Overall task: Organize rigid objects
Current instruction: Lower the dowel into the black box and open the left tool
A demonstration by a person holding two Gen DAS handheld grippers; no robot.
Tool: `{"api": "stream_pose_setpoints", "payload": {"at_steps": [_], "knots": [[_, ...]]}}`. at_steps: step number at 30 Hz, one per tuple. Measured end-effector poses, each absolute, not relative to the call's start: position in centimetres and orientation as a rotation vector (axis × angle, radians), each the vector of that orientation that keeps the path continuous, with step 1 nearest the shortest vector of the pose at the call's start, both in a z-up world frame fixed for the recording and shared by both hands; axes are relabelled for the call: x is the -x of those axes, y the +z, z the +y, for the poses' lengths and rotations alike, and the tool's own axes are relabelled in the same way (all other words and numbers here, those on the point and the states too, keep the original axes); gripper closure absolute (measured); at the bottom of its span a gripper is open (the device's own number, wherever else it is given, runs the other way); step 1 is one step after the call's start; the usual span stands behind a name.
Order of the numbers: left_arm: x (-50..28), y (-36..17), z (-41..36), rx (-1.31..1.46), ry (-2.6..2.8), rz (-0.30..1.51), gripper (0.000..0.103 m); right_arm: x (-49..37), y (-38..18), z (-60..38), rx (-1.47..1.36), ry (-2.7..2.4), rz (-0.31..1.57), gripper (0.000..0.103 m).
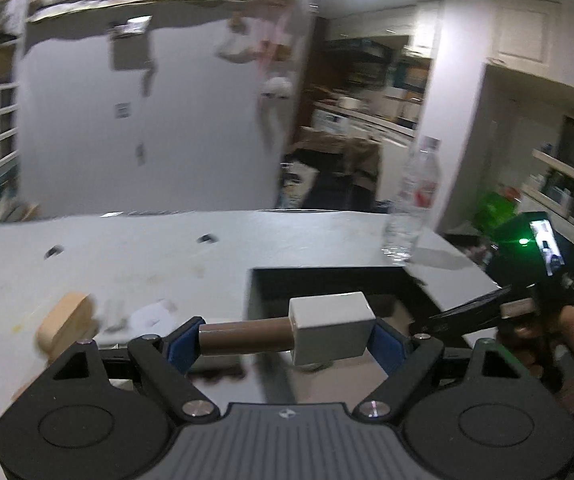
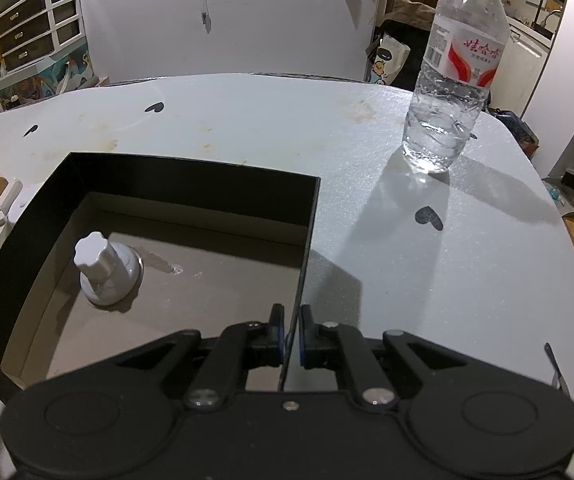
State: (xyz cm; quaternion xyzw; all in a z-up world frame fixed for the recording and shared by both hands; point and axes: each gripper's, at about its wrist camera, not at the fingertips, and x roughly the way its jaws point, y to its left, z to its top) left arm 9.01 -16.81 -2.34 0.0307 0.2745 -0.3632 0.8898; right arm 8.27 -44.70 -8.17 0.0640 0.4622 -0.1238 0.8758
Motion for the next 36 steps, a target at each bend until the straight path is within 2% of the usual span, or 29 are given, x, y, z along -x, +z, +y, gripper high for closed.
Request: {"api": "stream_pose_setpoints", "payload": {"at_steps": [7, 22, 30, 32, 34, 36], "knots": [[-11.6, -2.9, -22.2, -0.118, -0.856, 0.603, 0.017, -8.5, -8.2, -45.0, -0.122, -0.229, 0.975, 0.094], [-19.4, -7.0, -31.4, -0.021, -0.850, 1.010, 0.017, -8.7, -8.3, -45.0, -0.129, -0.217, 0.980, 0.095], [-21.0, -9.0, -34.0, 0.027, -0.804, 1.121, 0.017, -8.9, -8.2, -44.9, -0.123, -0.222, 0.984, 0.095], [-21.3, -9.3, -34.4, 0.048, -0.816, 1.138, 0.013, -8.9, -8.2, -44.9, -0.122, -0.224, 0.985, 0.095], [-21.0, -9.0, -34.2, 0.047, -0.825, 1.126, 0.004, -8.9, -8.2, -44.8, -0.120, -0.225, 0.984, 0.095], [-20.6, -8.5, -33.8, 0.029, -0.834, 1.098, 0.003, -9.0, -8.2, -44.8, -0.120, -0.228, 0.984, 0.095]]}}
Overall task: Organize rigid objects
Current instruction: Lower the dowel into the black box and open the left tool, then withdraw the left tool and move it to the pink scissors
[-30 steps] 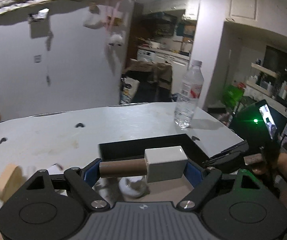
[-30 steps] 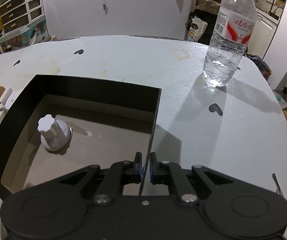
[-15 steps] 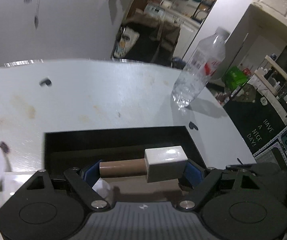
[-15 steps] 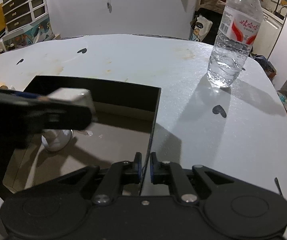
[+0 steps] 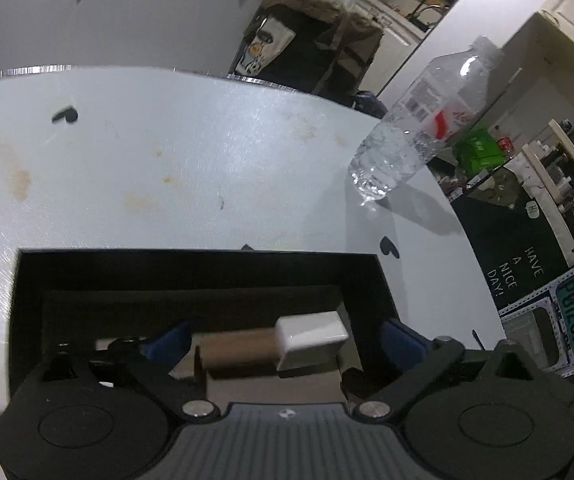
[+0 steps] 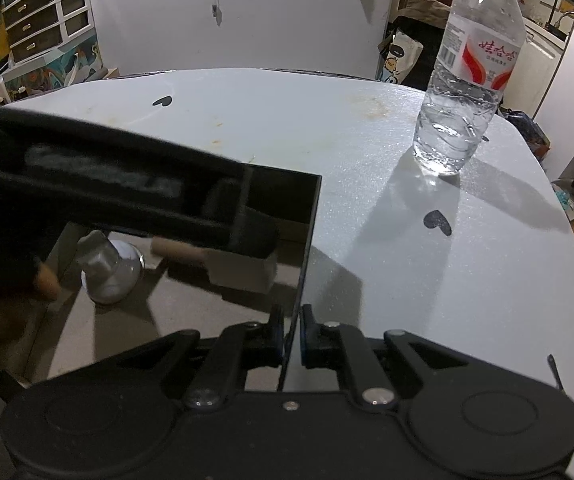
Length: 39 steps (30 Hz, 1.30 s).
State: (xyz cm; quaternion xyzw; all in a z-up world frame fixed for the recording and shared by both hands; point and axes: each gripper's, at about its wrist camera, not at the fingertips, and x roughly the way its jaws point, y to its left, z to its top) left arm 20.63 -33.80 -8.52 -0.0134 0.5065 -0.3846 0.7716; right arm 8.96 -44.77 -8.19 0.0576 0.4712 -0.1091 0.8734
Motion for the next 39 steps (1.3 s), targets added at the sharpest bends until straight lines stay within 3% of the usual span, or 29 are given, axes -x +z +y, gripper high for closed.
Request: {"api": "stream_pose_setpoints", "payload": {"at_steps": [27, 39], "knots": [[-14.7, -3.4, -27.0, -0.115, -0.848, 0.894, 0.000, -8.7, -8.2, -44.9, -0.131, -0.233, 0.969, 0.095], [-11.9, -3.9, -19.2, -0.224, -0.719, 0.738, 0.000, -8.4, -8.2, -45.0, -0.140, -0.235, 0.962, 0.095]]}}
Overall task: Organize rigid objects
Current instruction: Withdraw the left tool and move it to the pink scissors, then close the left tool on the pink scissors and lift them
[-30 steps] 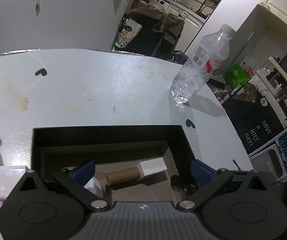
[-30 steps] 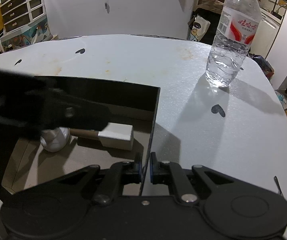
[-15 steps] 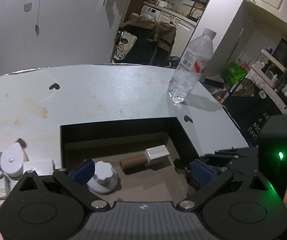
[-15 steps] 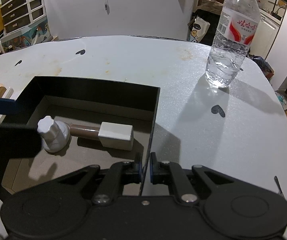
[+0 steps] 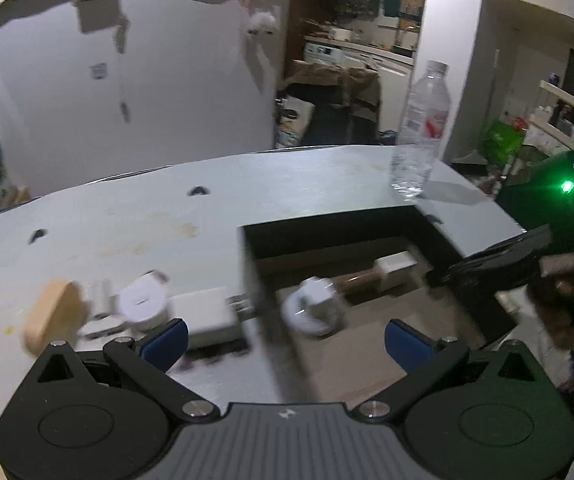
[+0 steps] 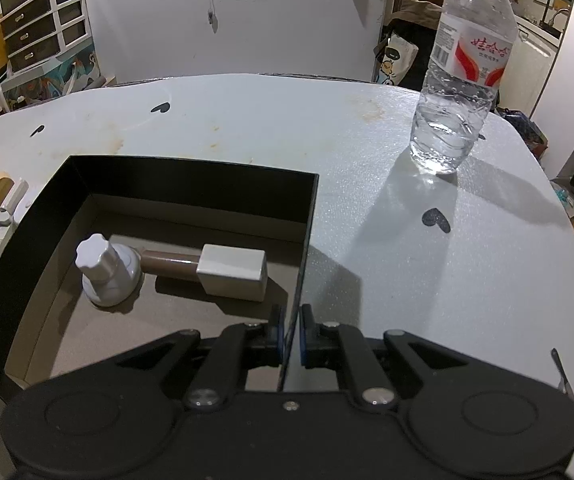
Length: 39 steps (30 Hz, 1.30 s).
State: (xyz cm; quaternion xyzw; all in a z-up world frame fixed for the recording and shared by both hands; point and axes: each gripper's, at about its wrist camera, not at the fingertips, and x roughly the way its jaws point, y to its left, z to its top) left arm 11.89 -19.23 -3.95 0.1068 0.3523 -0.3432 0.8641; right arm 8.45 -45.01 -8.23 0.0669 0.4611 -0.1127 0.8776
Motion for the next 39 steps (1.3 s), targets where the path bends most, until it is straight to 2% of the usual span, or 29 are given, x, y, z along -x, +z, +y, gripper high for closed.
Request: {"api": "stream_pose_setpoints", "payload": {"at_steps": [8, 21, 26, 28, 30, 31, 39], "knots": [[-10.8, -5.4, -12.3, -0.216, -0.611, 0.656, 0.000, -8.3, -8.2, -44.9, -0.132, -0.234, 0.959, 0.095], [-9.7, -8.4, -5.4, -0.121, -0.456, 0.698, 0.002, -7.2, -8.2, -44.8, -0.166, -0.229, 0.925, 0.094], [-9.8, -9.6, -5.1, -0.134, -0.443, 0.709, 0.018, -6.1, -7.9, -44.4, -0.169, -0.218, 0.925, 0.092], [-9.9, -9.8, -5.6, -0.157, -0.458, 0.701, 0.023, -5.7, -7.7, -44.3, -0.178, -0.209, 0.928, 0.084], [-10.1, -10.0, -6.1, -0.190, -0.476, 0.689, 0.028, -5.3, -7.7, -44.3, -0.196, -0.196, 0.933, 0.086], [-10.2, -10.2, -6.5, -0.203, -0.485, 0.687, 0.033, -5.1, -7.6, -44.2, -0.196, -0.206, 0.931, 0.093], [-11.9, -10.8, -8.4, -0.253, -0.553, 0.663, 0.045, -4.7, -7.7, -43.7, -0.168, -0.218, 0.919, 0.093]]}}
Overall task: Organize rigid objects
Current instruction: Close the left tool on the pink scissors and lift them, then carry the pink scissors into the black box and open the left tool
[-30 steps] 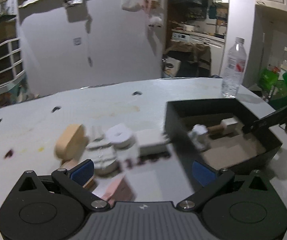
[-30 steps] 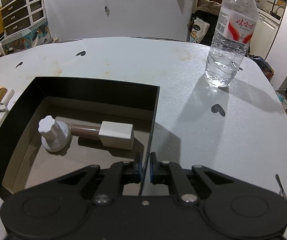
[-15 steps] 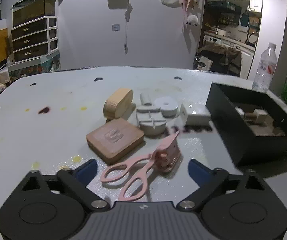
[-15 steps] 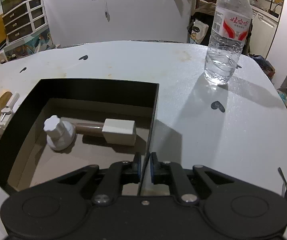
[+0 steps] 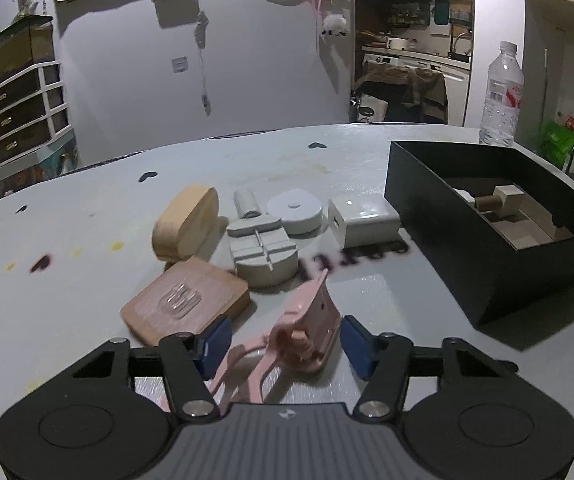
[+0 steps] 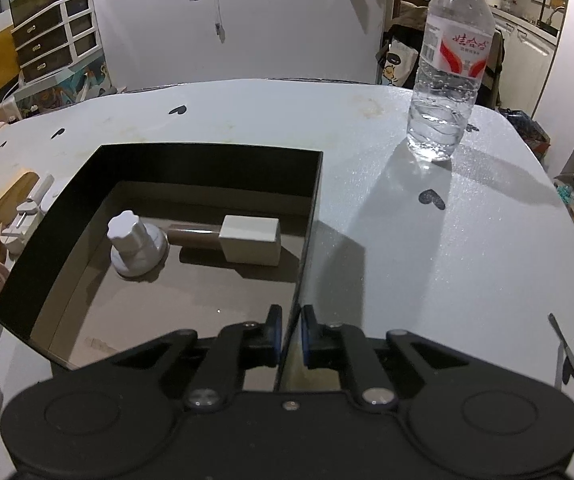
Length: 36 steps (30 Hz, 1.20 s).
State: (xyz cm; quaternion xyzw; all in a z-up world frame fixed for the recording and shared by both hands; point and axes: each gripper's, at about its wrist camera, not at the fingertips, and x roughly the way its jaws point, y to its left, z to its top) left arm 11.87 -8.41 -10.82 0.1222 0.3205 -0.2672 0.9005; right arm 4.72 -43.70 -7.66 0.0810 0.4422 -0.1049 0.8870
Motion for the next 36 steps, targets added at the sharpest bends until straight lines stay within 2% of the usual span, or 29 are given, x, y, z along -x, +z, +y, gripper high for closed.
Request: {"api": "stream_pose_setpoints", "payload": {"at_steps": [2, 5, 6, 15, 22, 30, 36], "knots": [[-12.4, -11.1, -8.5, -0.247, -0.562, 0.674, 0.050, -4.7, -7.7, -43.7, -0.167, -0.218, 0.918, 0.093], [-12.7, -11.3, -8.5, -0.225, -0.579, 0.688, 0.070, -4.7, -7.7, -43.6, -0.162, -0.218, 0.916, 0.093], [-12.6, -11.2, -8.5, -0.218, -0.575, 0.690, 0.071, -4.6, -7.7, -43.6, -0.161, -0.218, 0.915, 0.093], [-12.2, -10.8, -8.2, -0.174, -0.563, 0.709, 0.072, -4.6, -7.7, -43.4, -0.153, -0.228, 0.912, 0.094], [-12.2, -8.0, -9.1, -0.073, -0.665, 0.689, 0.072, -4.6, -7.7, -43.3, -0.148, -0.229, 0.911, 0.094], [-11.8, -3.8, -14.6, -0.067, -0.874, 0.589, 0.072, -4.7, -7.8, -43.2, -0.142, -0.232, 0.912, 0.094], [-12.0, -3.7, -21.0, -0.156, -0.992, 0.572, 0.072, -5.0, -7.7, -43.3, -0.146, -0.241, 0.930, 0.095]]}}
